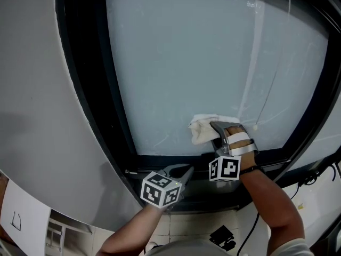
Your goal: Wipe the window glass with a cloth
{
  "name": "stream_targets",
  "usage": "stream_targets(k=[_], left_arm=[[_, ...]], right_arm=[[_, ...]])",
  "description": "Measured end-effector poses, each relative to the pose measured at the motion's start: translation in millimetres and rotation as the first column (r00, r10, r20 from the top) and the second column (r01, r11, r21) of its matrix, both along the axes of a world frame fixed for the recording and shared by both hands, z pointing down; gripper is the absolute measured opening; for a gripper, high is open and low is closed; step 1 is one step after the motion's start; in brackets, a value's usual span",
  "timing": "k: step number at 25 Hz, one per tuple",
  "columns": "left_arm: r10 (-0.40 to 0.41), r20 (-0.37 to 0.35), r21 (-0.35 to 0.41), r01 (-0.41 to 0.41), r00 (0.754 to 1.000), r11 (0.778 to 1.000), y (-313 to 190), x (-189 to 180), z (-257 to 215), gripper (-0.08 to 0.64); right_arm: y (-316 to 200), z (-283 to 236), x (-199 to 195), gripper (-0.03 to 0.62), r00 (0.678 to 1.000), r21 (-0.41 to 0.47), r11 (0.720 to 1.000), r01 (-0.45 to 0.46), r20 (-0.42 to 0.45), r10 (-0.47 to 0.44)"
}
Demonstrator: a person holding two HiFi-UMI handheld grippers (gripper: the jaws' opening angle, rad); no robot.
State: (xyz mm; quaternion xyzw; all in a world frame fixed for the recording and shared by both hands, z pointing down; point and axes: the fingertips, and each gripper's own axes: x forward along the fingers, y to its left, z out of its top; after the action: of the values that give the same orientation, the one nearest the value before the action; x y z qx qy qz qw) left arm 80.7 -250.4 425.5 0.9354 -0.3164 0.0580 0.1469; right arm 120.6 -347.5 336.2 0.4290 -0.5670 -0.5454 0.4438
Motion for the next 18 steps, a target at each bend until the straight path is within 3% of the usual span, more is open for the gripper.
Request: stream_targets(k=[6, 8, 11, 13, 15, 17, 18], left_arm=[[-0.006, 0.006, 0.013, 0.006, 1.0, 1.0, 4.4, -12.1, -3.9, 0.017], [-0.014, 0.012, 0.022, 0.014, 1.0, 1.0, 5.6, -18.9, -4.8, 0.017], [-0.042, 0.029, 0.04, 0.041, 0.999, 0.998, 7.0, -35.1, -4.9, 0.017], [-0.069, 0.025, 0.044, 0.068, 0.997, 0.997, 7.2, -49.7, -5.6, 0.017], [-0.1, 0.01, 0.041, 0.099, 0.995, 0.994, 6.8, -65.9, -5.9, 0.017], [-0.133, -0.013, 0.032, 0.133, 0.991, 0.991, 6.9, -80.6, -4.8, 0.015], [-0.146, -0.024, 0.025, 0.147, 0.989, 0.989, 8.2, -86.3, -3.2, 0.017]], right_arm=[[0.7, -1.3, -0.5, 0.114, 1.0, -0.007, 1.0, -0.002, -0.01, 0.002], [3.8, -5.7, -1.8, 0.114, 0.999, -0.032, 0.999, 0.006, 0.054, -0.004], [14.6, -13.6, -9.9, 0.114, 0.967, -0.088, 0.995, 0.044, 0.253, -0.021], [27.0, -16.4, -24.1, 0.114, 0.905, -0.123, 0.986, 0.112, 0.423, -0.05], [42.3, -20.1, -46.3, 0.114, 0.809, -0.138, 0.966, 0.218, 0.58, -0.1], [58.2, -28.6, -75.9, 0.114, 0.677, -0.133, 0.923, 0.36, 0.718, -0.16], [64.3, -32.6, -90.7, 0.114, 0.587, -0.125, 0.891, 0.437, 0.79, -0.177]])
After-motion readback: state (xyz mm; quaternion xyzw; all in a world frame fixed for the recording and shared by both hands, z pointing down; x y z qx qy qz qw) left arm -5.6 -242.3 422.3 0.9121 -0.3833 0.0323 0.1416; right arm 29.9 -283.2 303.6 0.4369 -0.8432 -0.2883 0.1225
